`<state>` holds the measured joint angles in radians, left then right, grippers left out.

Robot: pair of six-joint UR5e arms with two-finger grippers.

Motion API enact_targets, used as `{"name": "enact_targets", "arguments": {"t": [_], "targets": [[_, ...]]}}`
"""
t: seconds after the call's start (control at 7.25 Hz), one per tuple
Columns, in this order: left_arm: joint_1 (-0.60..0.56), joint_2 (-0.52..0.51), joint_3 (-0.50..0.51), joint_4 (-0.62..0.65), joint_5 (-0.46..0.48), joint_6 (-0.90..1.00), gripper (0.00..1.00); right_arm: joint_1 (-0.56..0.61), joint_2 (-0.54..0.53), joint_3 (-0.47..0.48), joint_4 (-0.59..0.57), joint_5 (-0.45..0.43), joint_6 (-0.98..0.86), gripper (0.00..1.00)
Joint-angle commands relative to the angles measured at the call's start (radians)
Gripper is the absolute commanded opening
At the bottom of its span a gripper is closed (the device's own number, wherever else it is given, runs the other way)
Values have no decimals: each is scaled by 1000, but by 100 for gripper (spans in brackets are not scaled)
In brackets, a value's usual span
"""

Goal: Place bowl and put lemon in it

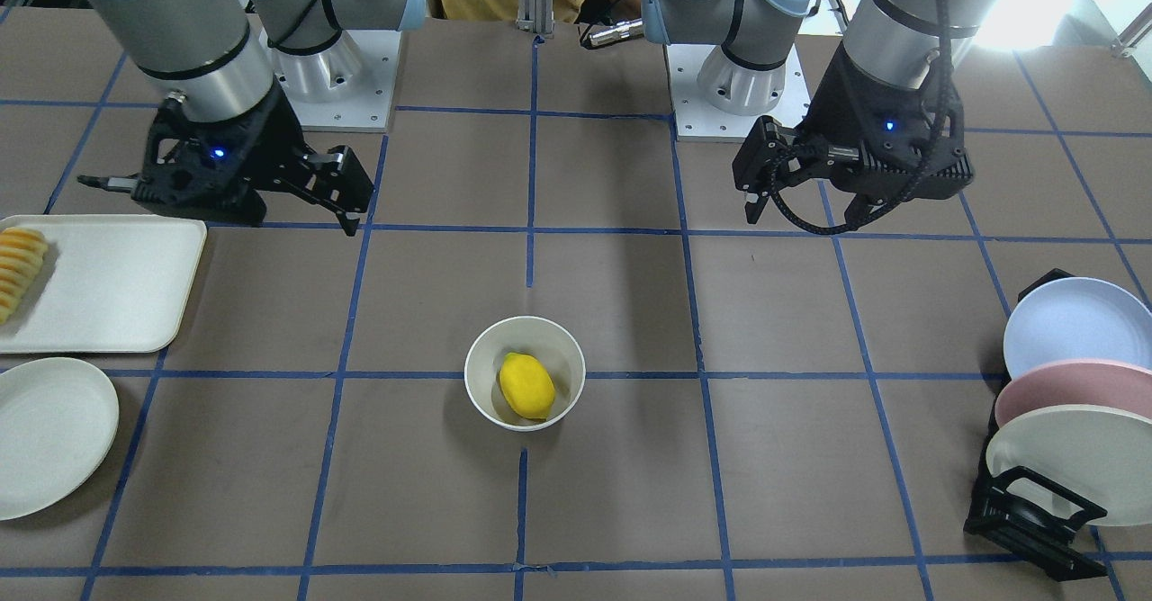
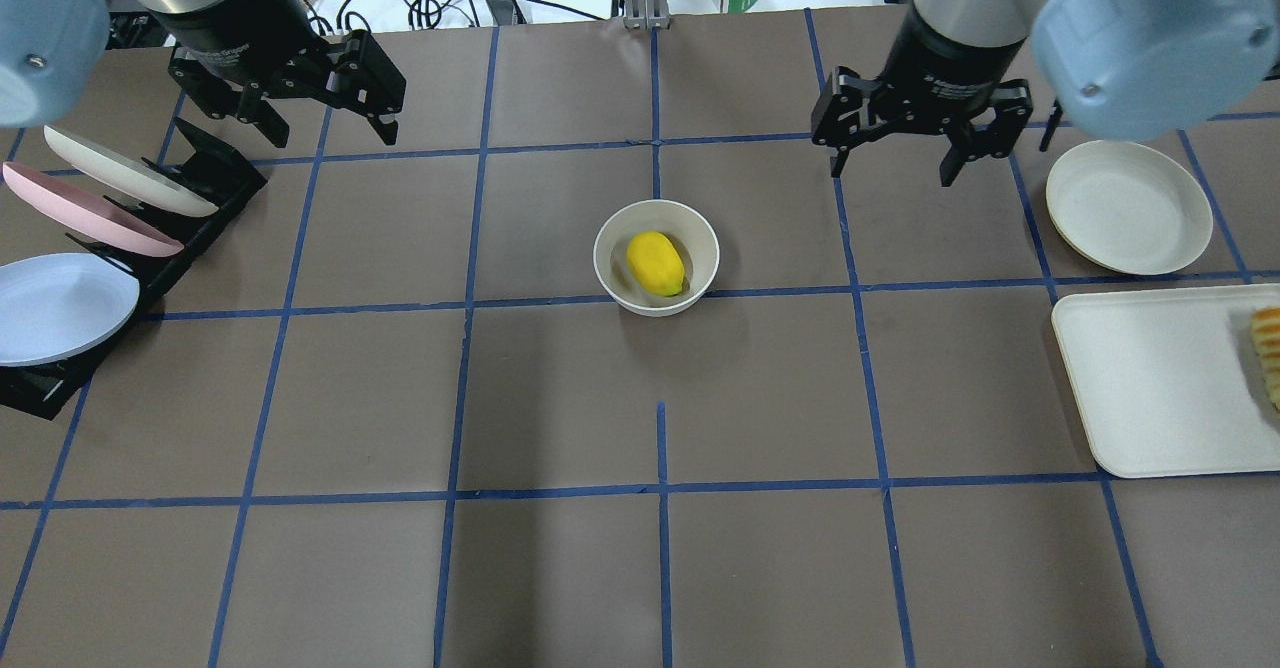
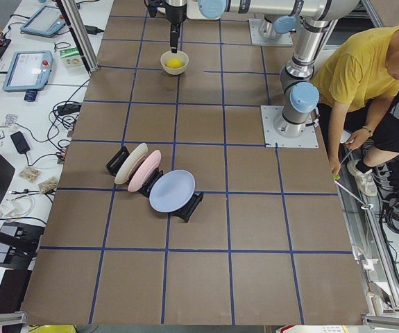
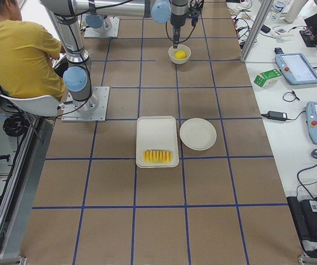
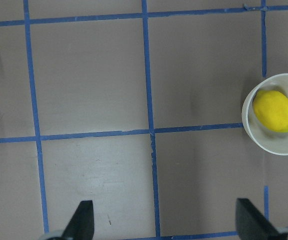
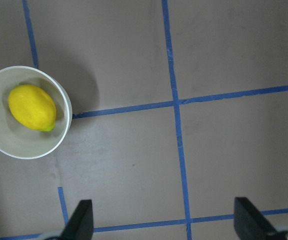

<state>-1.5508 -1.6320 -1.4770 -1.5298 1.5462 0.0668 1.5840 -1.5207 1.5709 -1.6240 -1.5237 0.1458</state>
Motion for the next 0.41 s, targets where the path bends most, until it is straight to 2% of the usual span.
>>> {"name": "enact_targets", "arguments": {"t": [0.0,0.28], "targets": [[-2,1,-2,-3,0,-1,100,-33,-36,0,65,8,-17,100],[-3,1,0,-1,0,-1,100,-32,-38,0,67,0,-22,100]]}}
